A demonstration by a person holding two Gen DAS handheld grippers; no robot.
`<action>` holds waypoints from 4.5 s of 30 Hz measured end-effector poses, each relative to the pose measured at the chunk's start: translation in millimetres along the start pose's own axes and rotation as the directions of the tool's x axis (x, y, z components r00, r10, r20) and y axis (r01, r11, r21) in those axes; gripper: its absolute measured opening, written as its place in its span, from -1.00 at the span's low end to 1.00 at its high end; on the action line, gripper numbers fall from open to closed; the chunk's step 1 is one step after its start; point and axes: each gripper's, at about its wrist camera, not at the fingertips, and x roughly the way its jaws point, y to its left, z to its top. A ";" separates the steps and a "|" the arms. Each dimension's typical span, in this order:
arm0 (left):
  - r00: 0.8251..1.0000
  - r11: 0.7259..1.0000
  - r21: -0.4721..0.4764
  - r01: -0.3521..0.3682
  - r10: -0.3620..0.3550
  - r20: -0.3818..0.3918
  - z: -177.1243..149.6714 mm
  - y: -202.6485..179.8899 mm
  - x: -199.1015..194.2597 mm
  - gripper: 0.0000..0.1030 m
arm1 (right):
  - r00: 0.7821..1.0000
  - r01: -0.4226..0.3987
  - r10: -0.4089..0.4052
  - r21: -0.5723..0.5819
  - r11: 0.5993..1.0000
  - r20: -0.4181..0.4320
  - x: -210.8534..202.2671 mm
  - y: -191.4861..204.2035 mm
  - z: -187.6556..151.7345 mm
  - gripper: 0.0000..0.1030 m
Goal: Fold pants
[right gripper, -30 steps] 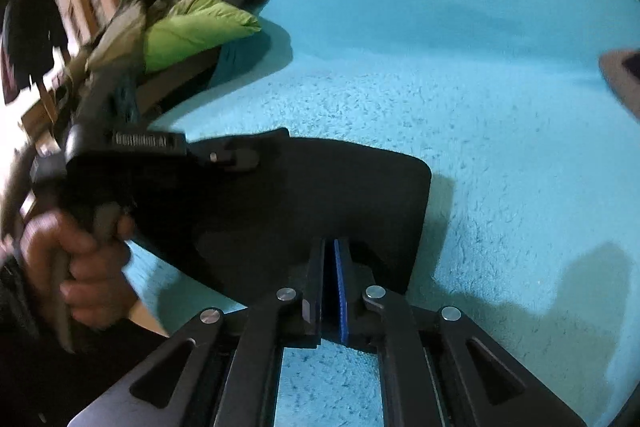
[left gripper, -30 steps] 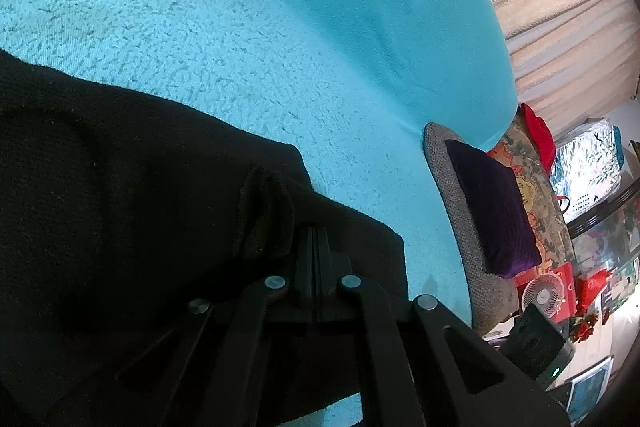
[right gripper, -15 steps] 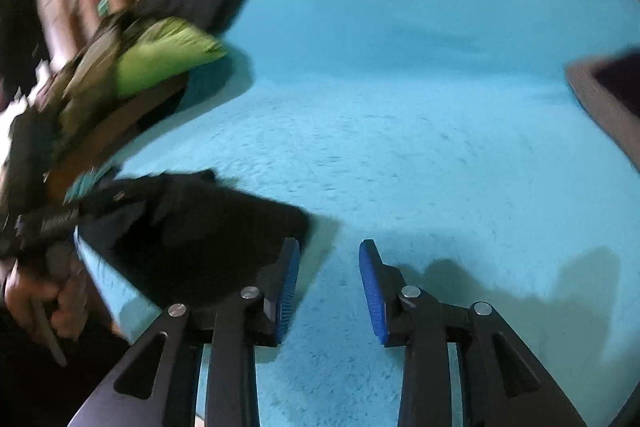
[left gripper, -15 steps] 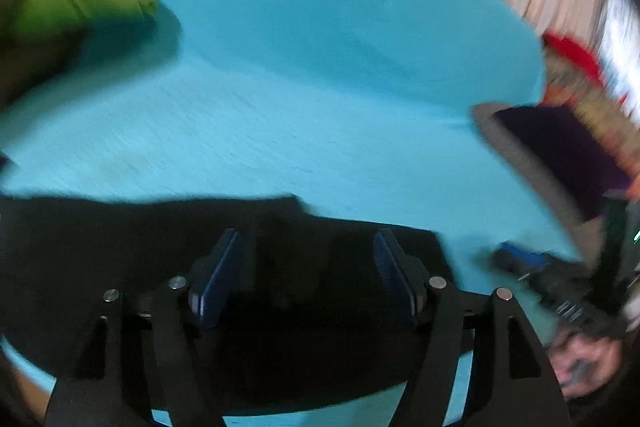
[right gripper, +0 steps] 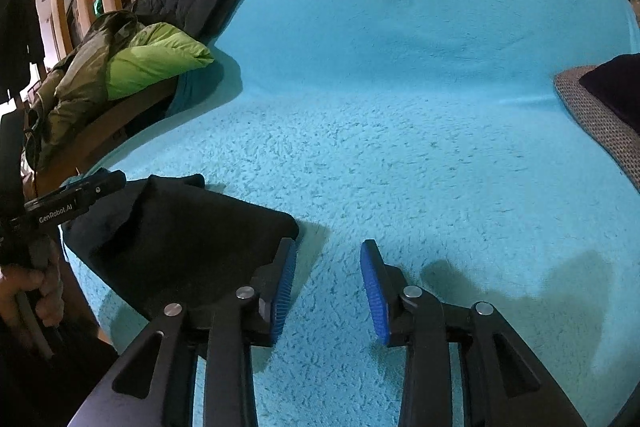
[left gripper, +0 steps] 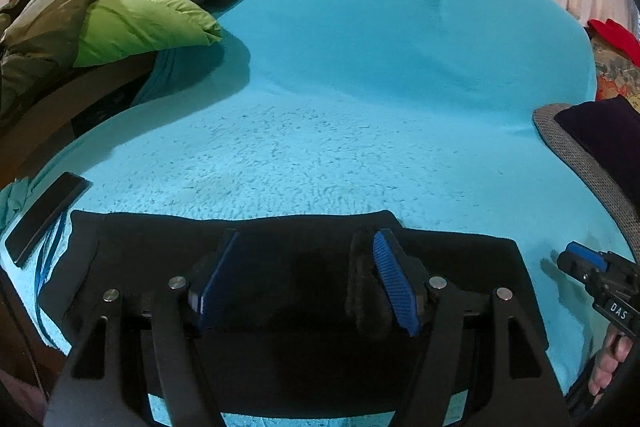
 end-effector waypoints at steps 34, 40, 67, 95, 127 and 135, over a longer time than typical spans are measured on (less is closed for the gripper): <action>0.967 0.834 -0.501 0.233 -0.143 0.211 -29.8 174.0 -77.6 0.38 | 0.999 -0.040 0.040 0.021 0.999 0.013 -1.2 -3.8 -0.2 -0.24; 0.893 0.471 -0.758 0.451 -0.252 0.374 -85.1 236.3 -79.3 0.47 | 0.998 -0.060 0.060 0.011 0.998 -0.014 7.0 0.9 -1.9 -0.24; 0.838 0.183 -0.839 0.513 -0.319 0.443 -112.9 264.2 10.4 0.47 | 0.998 -0.063 0.062 0.030 0.998 0.006 2.9 -2.0 -2.6 -0.24; 0.926 0.913 -0.274 0.301 -0.211 0.314 -29.7 115.0 -76.5 -0.85 | 0.995 -0.081 0.076 0.088 0.993 0.059 -6.9 -10.7 -1.0 -0.18; 0.887 0.891 -0.034 0.454 -0.455 -0.084 -41.3 -104.5 -28.5 -0.84 | 0.991 -0.108 0.081 0.282 0.953 0.105 -13.1 -46.0 -2.4 -0.12; 0.797 0.799 0.020 0.601 -0.597 -0.094 -59.5 -98.1 -41.3 -0.02 | 0.975 -0.130 0.093 0.179 0.975 0.203 -33.8 -30.0 1.7 -0.12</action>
